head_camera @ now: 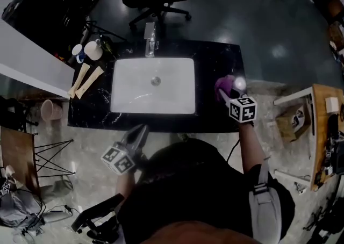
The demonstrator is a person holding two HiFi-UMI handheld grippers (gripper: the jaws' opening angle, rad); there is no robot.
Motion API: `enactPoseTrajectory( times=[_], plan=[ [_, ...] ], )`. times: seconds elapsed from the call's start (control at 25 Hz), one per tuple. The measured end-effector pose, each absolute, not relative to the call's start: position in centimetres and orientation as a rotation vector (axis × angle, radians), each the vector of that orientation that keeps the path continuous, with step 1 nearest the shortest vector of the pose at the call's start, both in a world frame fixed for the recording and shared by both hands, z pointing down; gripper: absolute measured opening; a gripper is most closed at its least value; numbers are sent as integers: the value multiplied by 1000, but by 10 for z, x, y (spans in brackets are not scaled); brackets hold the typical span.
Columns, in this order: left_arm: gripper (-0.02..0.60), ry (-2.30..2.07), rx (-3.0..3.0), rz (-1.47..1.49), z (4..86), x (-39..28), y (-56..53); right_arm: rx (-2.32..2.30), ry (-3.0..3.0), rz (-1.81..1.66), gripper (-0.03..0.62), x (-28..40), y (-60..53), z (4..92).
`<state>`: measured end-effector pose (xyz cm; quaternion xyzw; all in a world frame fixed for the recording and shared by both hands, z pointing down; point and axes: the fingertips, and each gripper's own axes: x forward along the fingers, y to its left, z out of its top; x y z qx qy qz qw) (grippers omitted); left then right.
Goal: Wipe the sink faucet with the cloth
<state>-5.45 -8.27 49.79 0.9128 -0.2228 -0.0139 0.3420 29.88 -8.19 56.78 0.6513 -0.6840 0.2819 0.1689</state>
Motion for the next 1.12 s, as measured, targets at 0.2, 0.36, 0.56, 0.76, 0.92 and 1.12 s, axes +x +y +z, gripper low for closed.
enactPoseTrajectory(
  times=[0.2,0.36,0.56,0.76,0.92,1.12],
  plan=[
    [0,-701,2341,-82,502,-61,-97,1572,-2395,540,107,234,-210,488],
    [0,-832,2302,-101,498,-75,-99,1305,-2545,327,107,180,-289,445],
    [0,-1019,2193,-114,506,-107,-90,1025,-2576,181,107,124,-361,438],
    [0,-1156,2088,-107,513,-128,-77,904,-2505,181,107,102,-407,472],
    [0,-1199,2048,-103,519,-131,-73,979,-2506,277,104,114,-446,479],
    [0,-1227,2032,-104,514,-130,-73,1147,-2457,438,103,139,-502,491]
  ],
)
